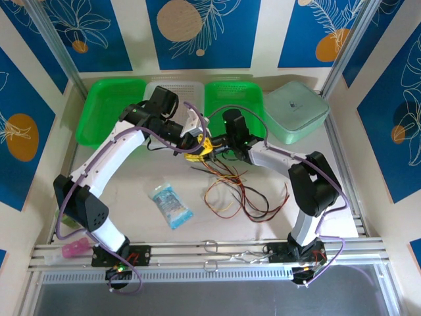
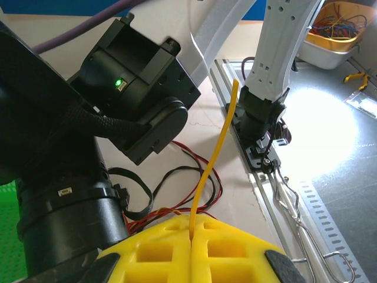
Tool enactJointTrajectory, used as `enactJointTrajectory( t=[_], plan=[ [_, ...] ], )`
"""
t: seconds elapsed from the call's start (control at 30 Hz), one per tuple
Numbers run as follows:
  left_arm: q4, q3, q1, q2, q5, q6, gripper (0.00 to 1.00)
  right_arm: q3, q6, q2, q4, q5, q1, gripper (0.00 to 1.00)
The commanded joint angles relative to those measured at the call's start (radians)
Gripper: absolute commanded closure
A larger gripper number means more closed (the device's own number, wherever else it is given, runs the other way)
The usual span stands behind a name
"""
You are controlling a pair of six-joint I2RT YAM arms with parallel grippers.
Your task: Untangle the cables
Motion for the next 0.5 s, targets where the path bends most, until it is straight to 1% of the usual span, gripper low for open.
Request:
enactJointTrajectory(
  t=[0.0, 0.07, 0.13, 0.2, 0.27, 0.37, 0.47],
  plan=[
    [-0.036, 0.021, 0.010, -0.013, -0.011, 0.037, 1.00, -0.005, 0.065, 0.006, 0.073, 0.026, 0.001, 1.00],
    [-0.024, 0.012, 0.011, -0.024, -0.031, 0.032, 1.00, -0.032, 0.114, 0.000, 0.146, 0.057, -0.008, 1.00],
    [0.012, -0.012, 0.014, -0.042, -0.053, 0.007, 1.00, -0.054, 0.131, -0.016, 0.160, 0.111, -0.024, 1.00],
    [0.089, -0.050, 0.019, -0.072, -0.074, -0.051, 1.00, -0.092, 0.136, -0.049, 0.163, 0.189, -0.047, 1.00],
    [0.226, -0.106, 0.023, -0.119, -0.113, -0.151, 1.00, -0.137, 0.141, -0.096, 0.176, 0.280, -0.076, 1.00],
    [0.473, -0.204, 0.024, -0.193, -0.215, -0.334, 1.00, -0.179, 0.125, -0.171, 0.174, 0.394, -0.111, 1.00],
    [0.645, -0.253, 0.024, -0.240, -0.268, -0.438, 1.00, -0.174, 0.057, -0.257, 0.086, 0.507, -0.134, 1.00]
  ],
)
